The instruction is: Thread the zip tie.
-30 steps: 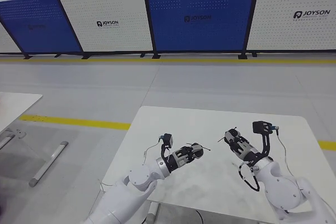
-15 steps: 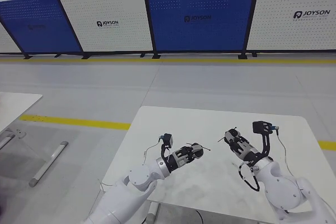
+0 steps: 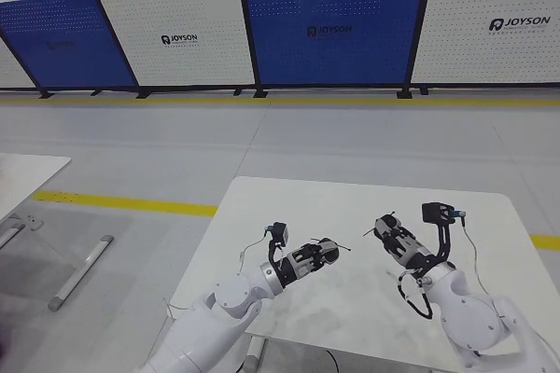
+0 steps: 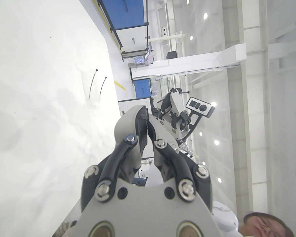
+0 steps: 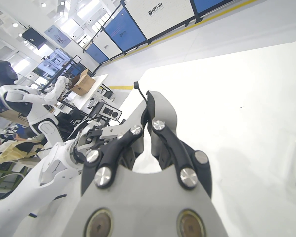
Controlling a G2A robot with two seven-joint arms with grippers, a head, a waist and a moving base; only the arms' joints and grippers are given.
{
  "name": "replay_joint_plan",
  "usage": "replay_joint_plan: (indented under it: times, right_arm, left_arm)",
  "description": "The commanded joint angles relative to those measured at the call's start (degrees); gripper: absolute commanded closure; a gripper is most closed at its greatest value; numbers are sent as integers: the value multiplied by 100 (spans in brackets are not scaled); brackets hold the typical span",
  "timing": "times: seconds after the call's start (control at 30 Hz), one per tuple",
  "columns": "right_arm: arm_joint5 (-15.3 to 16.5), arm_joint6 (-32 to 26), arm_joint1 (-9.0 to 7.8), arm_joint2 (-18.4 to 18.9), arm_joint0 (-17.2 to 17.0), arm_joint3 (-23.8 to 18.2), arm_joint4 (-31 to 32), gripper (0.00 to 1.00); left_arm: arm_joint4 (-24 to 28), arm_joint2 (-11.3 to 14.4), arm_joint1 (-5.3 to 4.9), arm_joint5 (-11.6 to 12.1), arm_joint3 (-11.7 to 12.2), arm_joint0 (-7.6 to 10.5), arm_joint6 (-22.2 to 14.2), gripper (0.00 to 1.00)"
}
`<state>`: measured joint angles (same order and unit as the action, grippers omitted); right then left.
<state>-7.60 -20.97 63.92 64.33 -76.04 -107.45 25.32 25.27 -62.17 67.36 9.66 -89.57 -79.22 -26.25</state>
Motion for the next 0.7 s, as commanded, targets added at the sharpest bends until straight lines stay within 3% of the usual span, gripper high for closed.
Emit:
replay_joint_plan:
  times: [0.0,0.2,0.67]
  right_arm:
    - [-2,393,28,0,-137,-35,-86,100]
    - [-94,1055,98,-273,-544,-125,151,100]
    - [-142,1078,117,-294,-562,-129,109,100]
  left_arm:
    - [0,0,0,0,0,0,0,100]
    - [0,0,0,0,0,0,0,100]
    - [0,0,0,0,0,0,0,100]
